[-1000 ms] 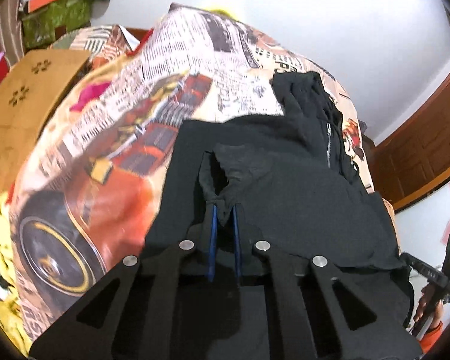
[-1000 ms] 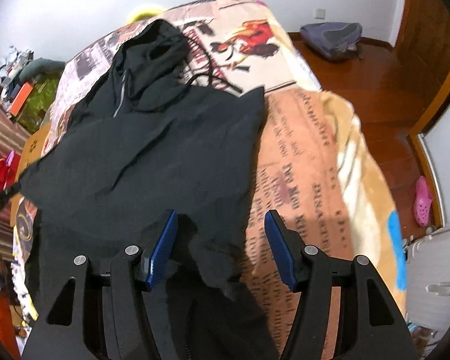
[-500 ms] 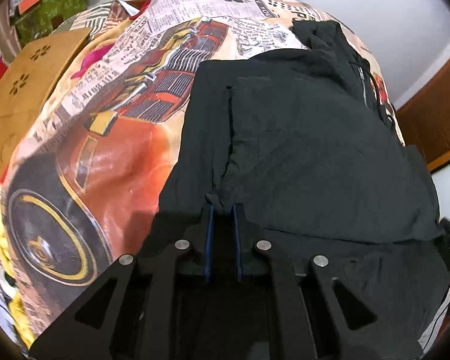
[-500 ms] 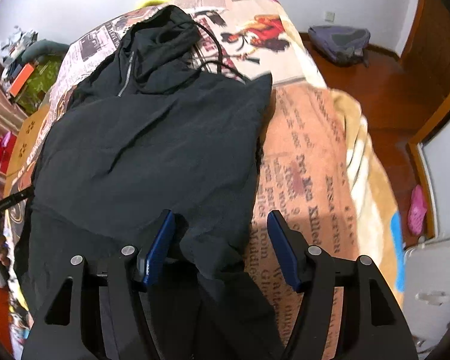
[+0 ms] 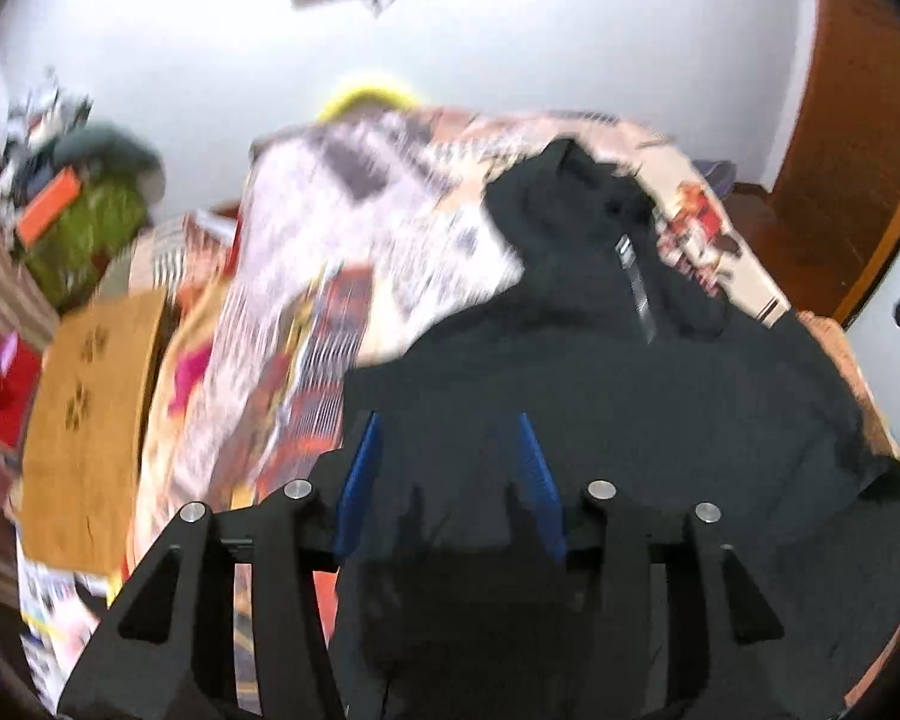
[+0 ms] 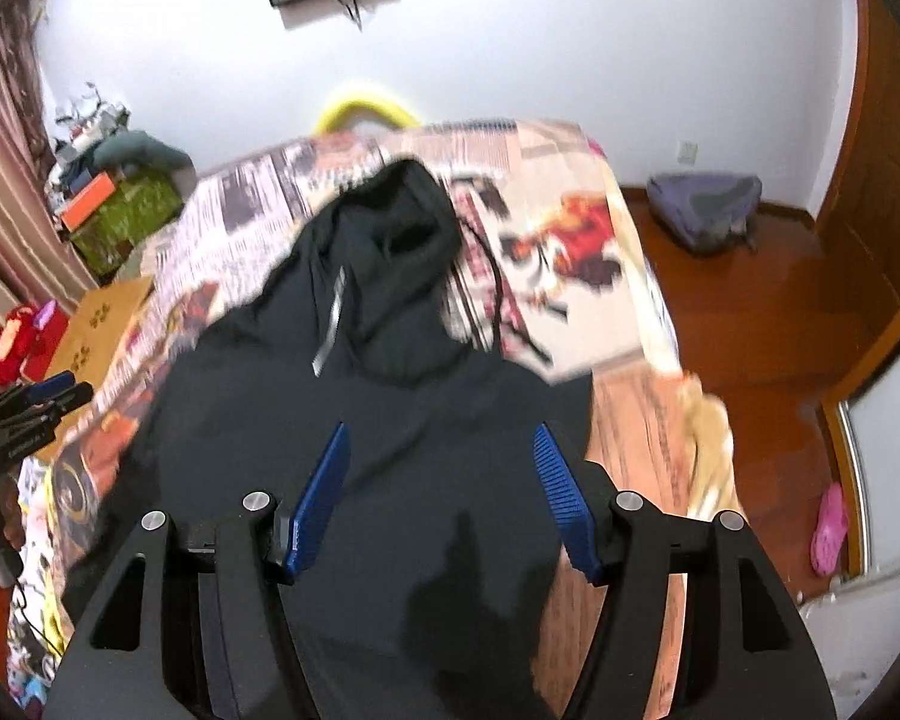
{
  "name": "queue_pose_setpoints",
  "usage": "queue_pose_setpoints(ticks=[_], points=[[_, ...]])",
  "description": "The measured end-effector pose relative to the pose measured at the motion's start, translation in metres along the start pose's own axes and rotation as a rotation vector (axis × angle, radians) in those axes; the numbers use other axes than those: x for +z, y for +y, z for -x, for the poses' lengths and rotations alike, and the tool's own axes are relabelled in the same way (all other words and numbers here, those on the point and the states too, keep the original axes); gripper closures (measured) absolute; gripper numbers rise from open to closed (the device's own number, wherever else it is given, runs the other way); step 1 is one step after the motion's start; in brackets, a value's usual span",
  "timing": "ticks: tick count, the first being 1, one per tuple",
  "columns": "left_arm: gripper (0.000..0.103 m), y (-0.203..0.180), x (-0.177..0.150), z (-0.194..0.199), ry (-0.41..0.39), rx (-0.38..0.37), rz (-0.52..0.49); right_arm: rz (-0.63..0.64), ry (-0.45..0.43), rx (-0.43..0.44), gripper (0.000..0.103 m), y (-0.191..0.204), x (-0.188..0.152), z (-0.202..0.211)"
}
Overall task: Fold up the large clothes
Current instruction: 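Grasp the hoodie hem with both grippers and lift it toward the hood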
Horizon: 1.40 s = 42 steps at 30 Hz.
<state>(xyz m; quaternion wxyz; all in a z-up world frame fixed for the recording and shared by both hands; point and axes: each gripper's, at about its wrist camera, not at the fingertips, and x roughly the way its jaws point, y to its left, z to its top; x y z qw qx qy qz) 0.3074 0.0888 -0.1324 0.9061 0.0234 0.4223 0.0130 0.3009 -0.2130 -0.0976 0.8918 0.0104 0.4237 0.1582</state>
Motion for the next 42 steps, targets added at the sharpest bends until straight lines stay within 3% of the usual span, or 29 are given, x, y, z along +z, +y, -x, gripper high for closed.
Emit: queue_pose_setpoints(ticks=[6,16,23,29,32,35,36,38,42], points=[[0.052,-0.022,0.054,-0.025,-0.037,-0.069,-0.004,0.006,-0.048,0.013,0.043,0.009,0.038,-0.025],[0.052,-0.054,0.11,-0.105,0.006,-0.126,0.015,-0.066,0.069,0.038,0.043,0.015,0.089,-0.129],[0.052,-0.072,0.138,-0.179,0.088,-0.179,0.116,-0.209,0.175,0.019,0.043,0.002,0.102,-0.212],[0.053,-0.077,0.146,-0.245,0.184,-0.125,0.209,-0.255,0.262,-0.043,0.043,-0.009,0.103,-0.267],[0.067,-0.077,0.142,-0.265,0.217,-0.079,0.186,-0.279,0.269,-0.024,0.043,-0.018,0.095,-0.277],[0.082,-0.082,0.135,-0.27,0.206,-0.039,0.132,-0.294,0.282,0.043,0.067,-0.021,0.085,-0.279],[0.084,-0.084,0.134,-0.27,0.203,-0.033,0.122,-0.302,0.287,0.059,0.08,-0.021,0.083,-0.279],[0.091,-0.088,0.132,-0.266,0.194,-0.019,0.094,-0.266,0.258,0.025,0.085,-0.013,0.081,-0.266],[0.093,-0.089,0.132,-0.238,0.148,-0.024,0.075,-0.188,0.184,0.009,0.09,0.003,0.084,-0.221]])
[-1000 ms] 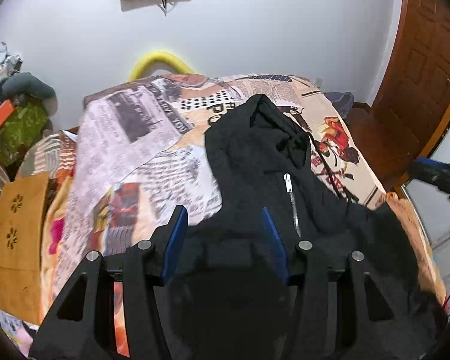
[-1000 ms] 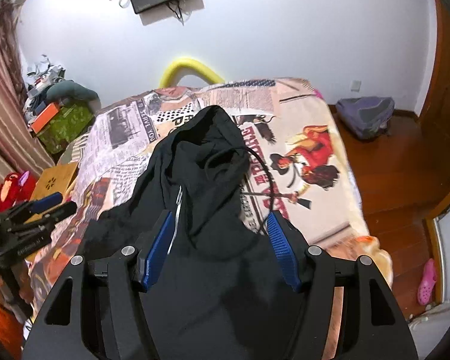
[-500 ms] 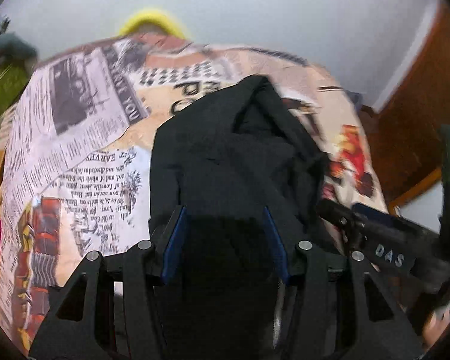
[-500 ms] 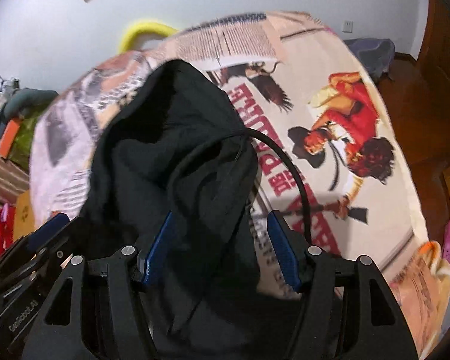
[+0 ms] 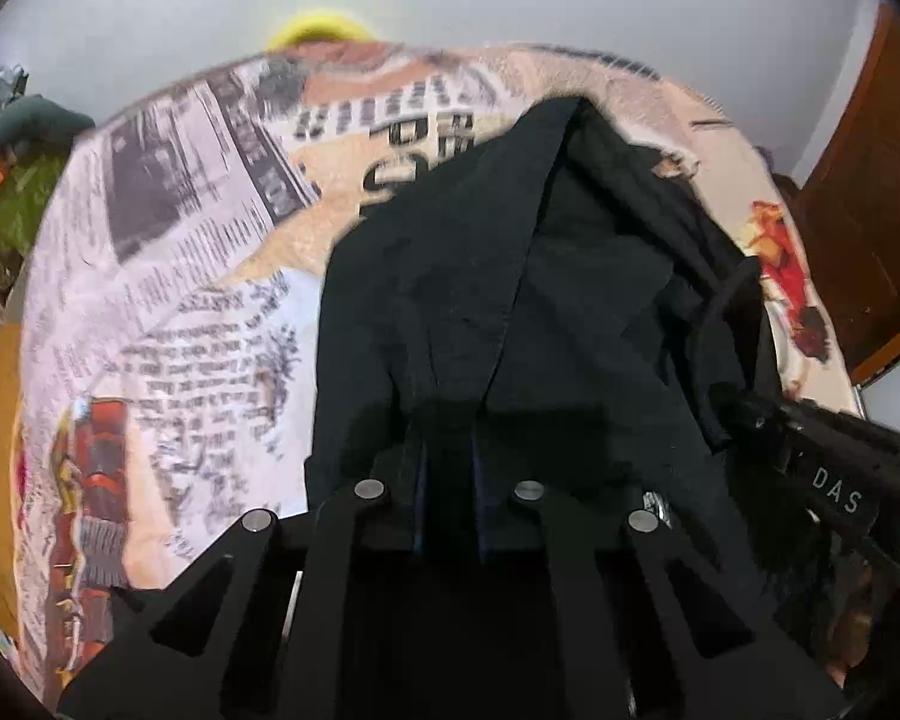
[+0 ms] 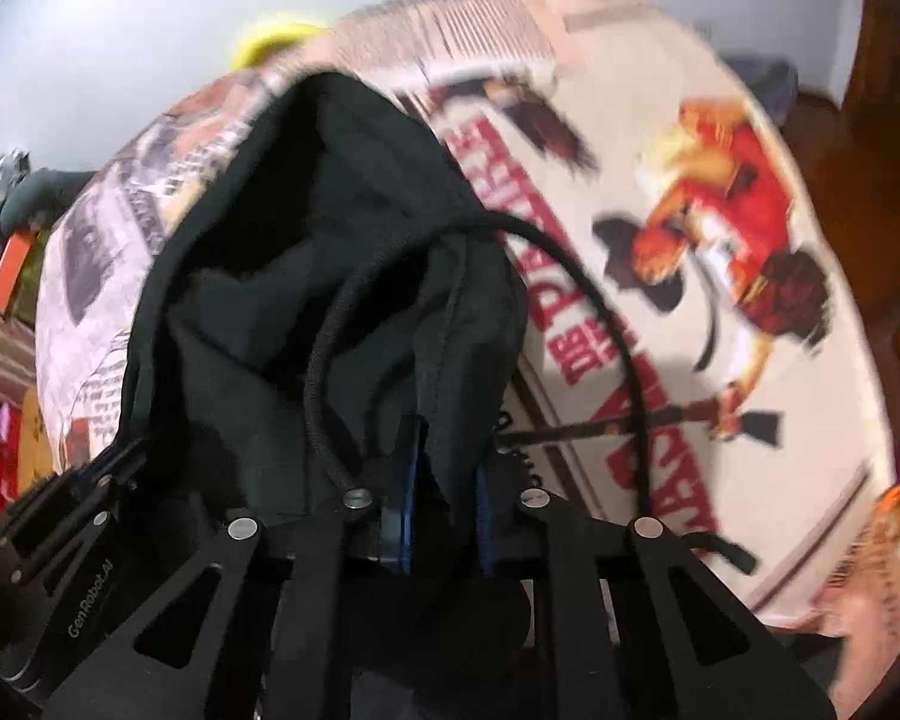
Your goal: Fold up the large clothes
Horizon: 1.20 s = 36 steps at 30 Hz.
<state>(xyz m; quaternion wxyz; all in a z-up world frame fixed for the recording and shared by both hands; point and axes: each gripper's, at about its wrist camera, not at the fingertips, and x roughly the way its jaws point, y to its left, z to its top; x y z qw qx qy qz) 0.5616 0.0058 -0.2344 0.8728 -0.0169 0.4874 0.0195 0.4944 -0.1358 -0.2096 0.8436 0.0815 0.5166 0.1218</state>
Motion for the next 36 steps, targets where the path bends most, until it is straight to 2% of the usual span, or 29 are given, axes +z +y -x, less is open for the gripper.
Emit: queue_pose_setpoints(ticks=[6,12,14,18,21,25,30,32,34,36], points=[[0.093,0.007,-0.019,0.073,-0.078,-0.08,-0.038,0.14,-0.096,0.045,0.09,0.017,-0.037,0.092],[0.093,0.005,-0.077,0.145,-0.115,-0.148,-0.111,0.234,-0.134,0.106,0.09,0.034,-0.095,0.152],[0.094,0.008,-0.107,0.162,-0.096,-0.193,-0.108,0.265,-0.123,0.115,0.091,0.038,-0.12,0.157],[0.093,0.006,-0.162,0.168,-0.053,-0.205,-0.146,0.286,-0.064,0.125,0.09,0.032,-0.157,0.146],[0.093,0.004,-0.197,0.163,-0.007,-0.189,-0.194,0.338,-0.011,0.082,0.085,0.028,-0.187,0.143],[0.093,0.009,-0.235,0.154,0.098,-0.179,-0.182,0.401,0.023,0.016,0.084,0.022,-0.213,0.155],[0.093,0.018,-0.242,0.169,0.09,-0.162,-0.152,0.408,-0.025,-0.02,0.082,0.011,-0.208,0.186],[0.092,0.02,-0.235,0.18,0.065,-0.163,-0.144,0.382,-0.065,-0.011,0.075,0.005,-0.198,0.199],[0.09,0.02,-0.226,0.19,0.033,-0.156,-0.145,0.35,-0.113,-0.006,0.056,-0.002,-0.19,0.206],[0.087,0.019,-0.214,0.201,-0.008,-0.154,-0.15,0.32,-0.167,0.003,0.051,-0.004,-0.179,0.214]])
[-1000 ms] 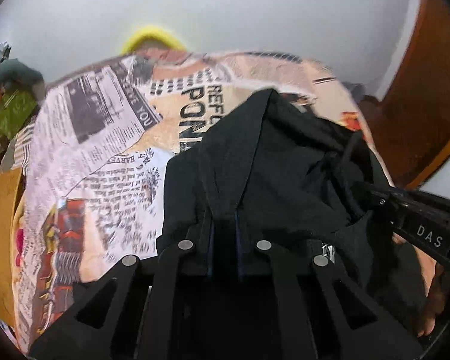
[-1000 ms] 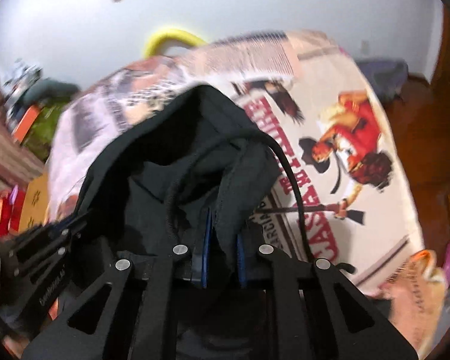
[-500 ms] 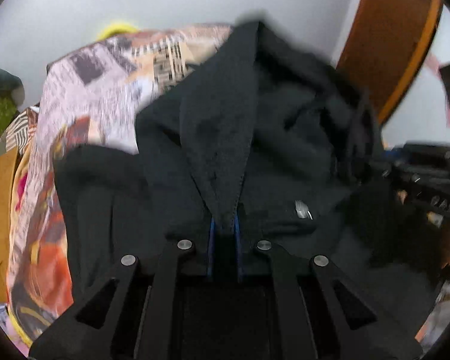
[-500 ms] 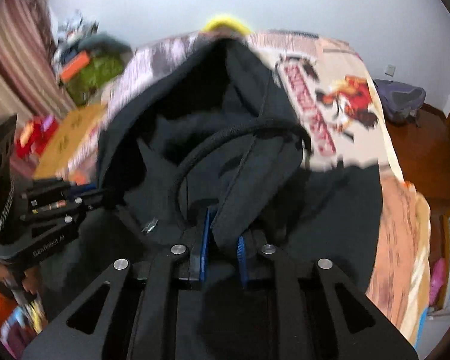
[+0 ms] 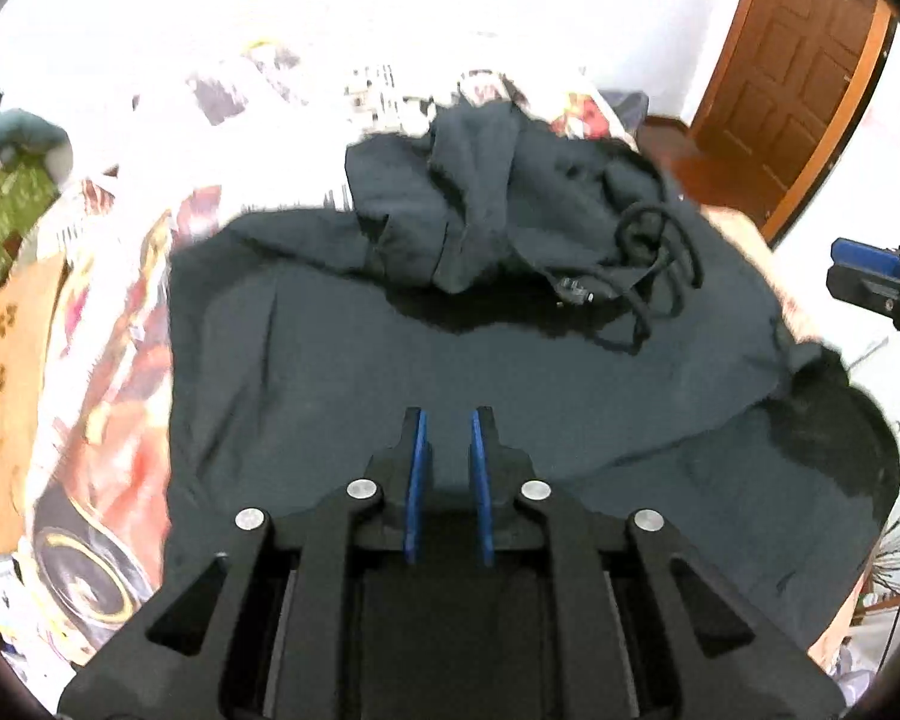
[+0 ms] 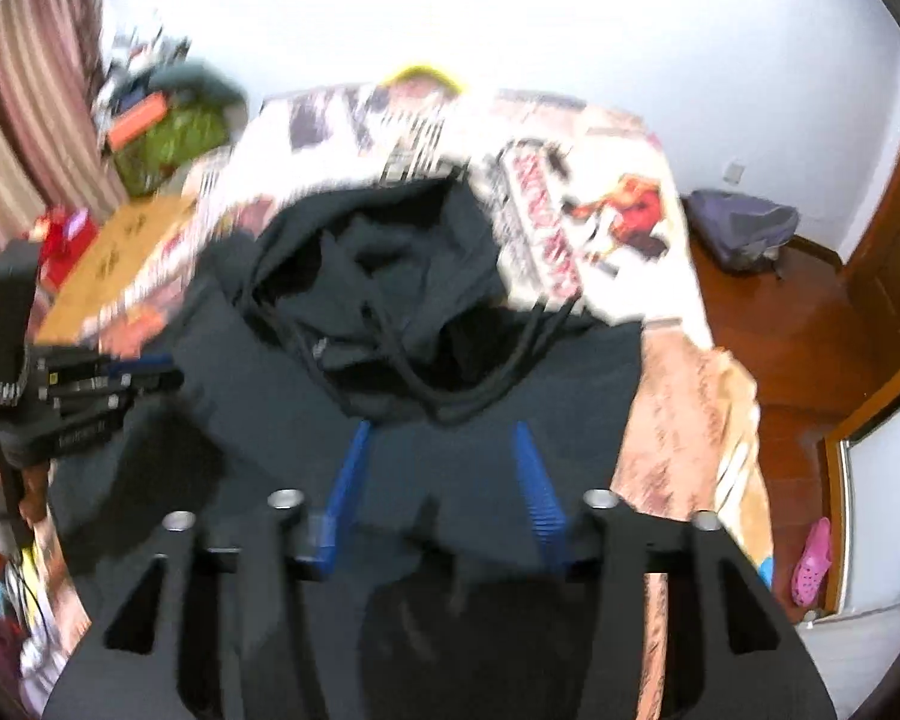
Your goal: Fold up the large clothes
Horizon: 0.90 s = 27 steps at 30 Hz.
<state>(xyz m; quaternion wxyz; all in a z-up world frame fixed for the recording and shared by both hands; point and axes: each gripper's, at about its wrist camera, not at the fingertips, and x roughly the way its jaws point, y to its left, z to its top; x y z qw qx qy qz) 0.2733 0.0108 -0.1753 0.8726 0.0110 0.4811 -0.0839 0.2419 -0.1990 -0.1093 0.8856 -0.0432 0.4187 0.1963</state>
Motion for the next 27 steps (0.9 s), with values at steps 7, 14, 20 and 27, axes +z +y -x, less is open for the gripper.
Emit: queue_pose_setpoints(ticks=[7,14,20,27], points=[[0.065,-0.004,0.049,0.015,-0.111,0.001,-0.016,-0.099,-0.031,0.055,0.05,-0.011,0.033,-0.021],[0.052,-0.015,0.096,-0.015,-0.134,-0.001,-0.069,-0.241,0.068,0.131,0.05,-0.034,0.058,-0.09],[0.049,-0.008,0.125,-0.077,-0.041,-0.005,-0.048,-0.371,0.193,0.167,0.05,-0.062,0.064,-0.159],[0.049,0.007,0.136,-0.112,-0.01,-0.049,0.043,-0.462,0.234,0.206,0.066,-0.071,0.064,-0.198]])
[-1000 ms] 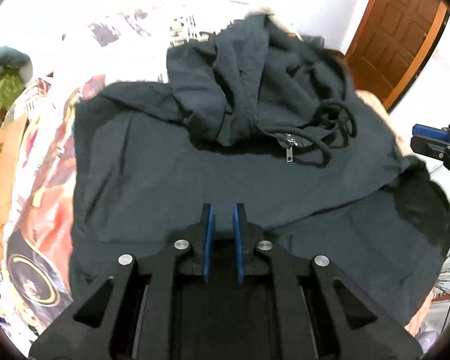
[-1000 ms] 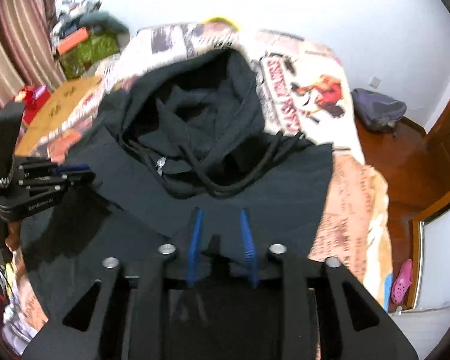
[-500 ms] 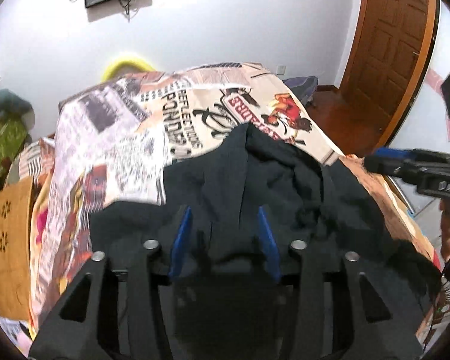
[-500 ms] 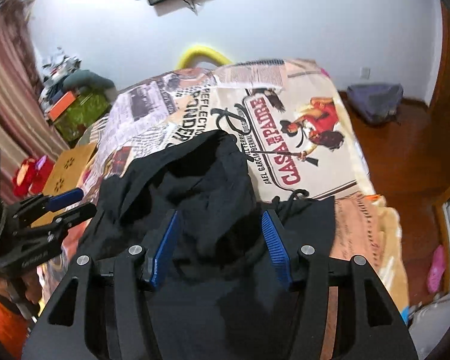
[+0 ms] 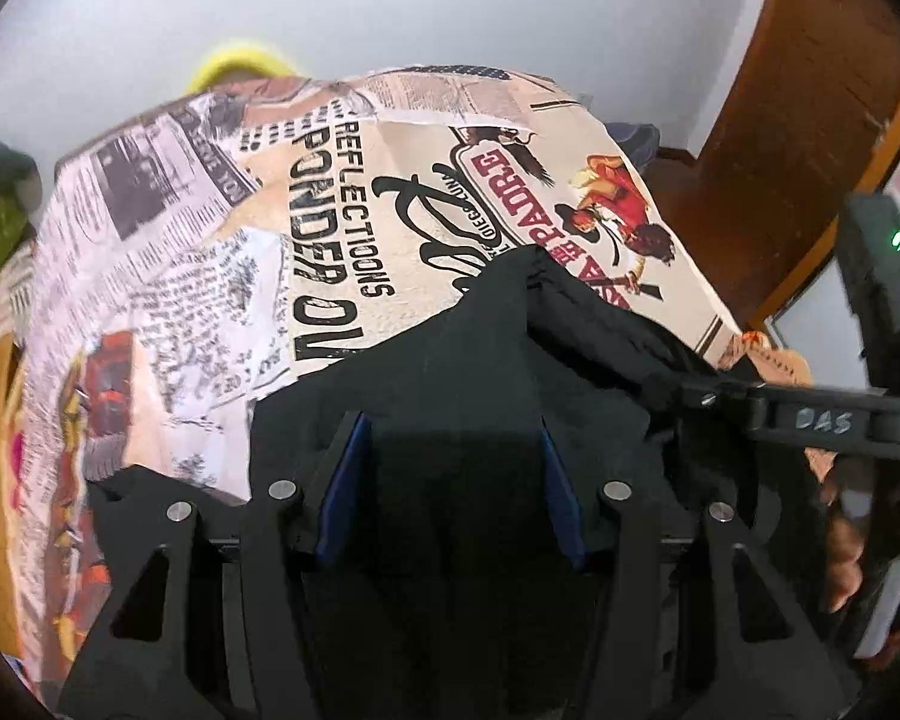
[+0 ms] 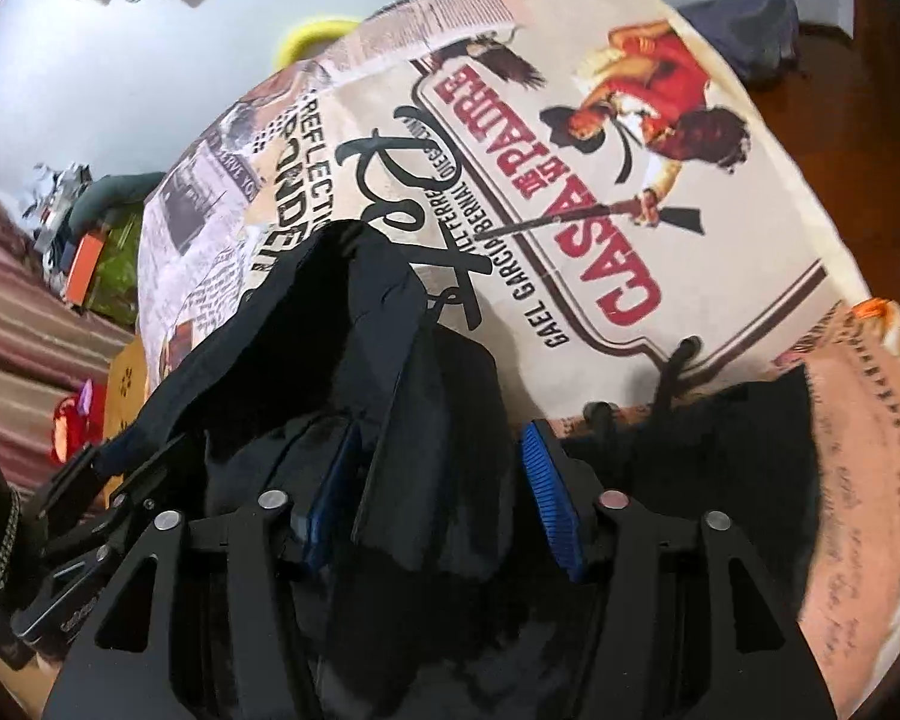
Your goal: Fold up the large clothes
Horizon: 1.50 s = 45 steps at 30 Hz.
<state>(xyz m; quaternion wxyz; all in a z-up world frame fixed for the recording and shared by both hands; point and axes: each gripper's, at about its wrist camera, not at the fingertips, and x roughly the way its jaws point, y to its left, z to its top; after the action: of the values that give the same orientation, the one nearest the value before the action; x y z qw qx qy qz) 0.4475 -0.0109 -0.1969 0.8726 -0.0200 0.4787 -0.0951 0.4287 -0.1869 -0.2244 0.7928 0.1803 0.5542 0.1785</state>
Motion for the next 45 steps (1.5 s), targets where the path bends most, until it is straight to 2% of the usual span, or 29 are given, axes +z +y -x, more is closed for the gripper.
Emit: queue_pose_setpoints(ticks=[1,3,4,7,8,13,19,24,27,30,34,38,42,45], points=[[0.049,0.003,0.0,-0.002,0.003,-0.014,0.016,-0.007,0.004,0.018,0.079,0.001,-0.001,-0.002],[0.055,0.006,0.0,-0.006,0.006,-0.032,0.04,0.006,-0.013,0.003,0.082,0.007,-0.002,0.002],[0.064,0.007,-0.001,-0.005,0.006,-0.037,0.045,0.042,-0.034,-0.011,0.086,0.013,-0.005,0.007],[0.082,0.01,-0.004,0.006,-0.006,-0.054,0.056,0.188,-0.11,-0.065,0.09,0.039,-0.017,0.028],[0.085,0.011,-0.006,0.011,-0.012,-0.058,0.061,0.239,-0.142,-0.076,0.09,0.048,-0.025,0.039],[0.088,0.014,-0.026,0.065,-0.078,-0.117,0.064,0.351,-0.217,-0.047,0.091,0.068,-0.068,0.09],[0.088,0.006,-0.086,0.114,-0.078,-0.143,0.004,0.438,-0.24,-0.046,0.092,0.076,-0.125,0.125],[0.085,0.0,-0.147,0.127,-0.018,-0.09,-0.056,0.468,-0.161,-0.095,0.088,0.067,-0.168,0.125],[0.084,0.006,-0.186,0.128,0.051,-0.055,-0.038,0.455,-0.093,-0.121,0.084,0.056,-0.189,0.122],[0.084,0.016,-0.209,0.134,0.071,0.0,-0.019,0.441,-0.048,-0.131,0.084,0.046,-0.204,0.126],[0.084,0.028,-0.213,0.151,0.049,0.04,0.01,0.441,-0.09,-0.162,0.084,0.046,-0.206,0.146],[0.084,0.026,-0.198,0.174,-0.026,0.055,0.011,0.436,-0.195,-0.128,0.083,0.065,-0.198,0.177],[0.083,0.013,-0.18,0.191,-0.111,0.038,-0.009,0.465,-0.283,-0.085,0.066,0.09,-0.193,0.187],[0.082,-0.005,-0.165,0.193,-0.163,0.015,-0.032,0.492,-0.301,-0.072,0.064,0.106,-0.19,0.176]])
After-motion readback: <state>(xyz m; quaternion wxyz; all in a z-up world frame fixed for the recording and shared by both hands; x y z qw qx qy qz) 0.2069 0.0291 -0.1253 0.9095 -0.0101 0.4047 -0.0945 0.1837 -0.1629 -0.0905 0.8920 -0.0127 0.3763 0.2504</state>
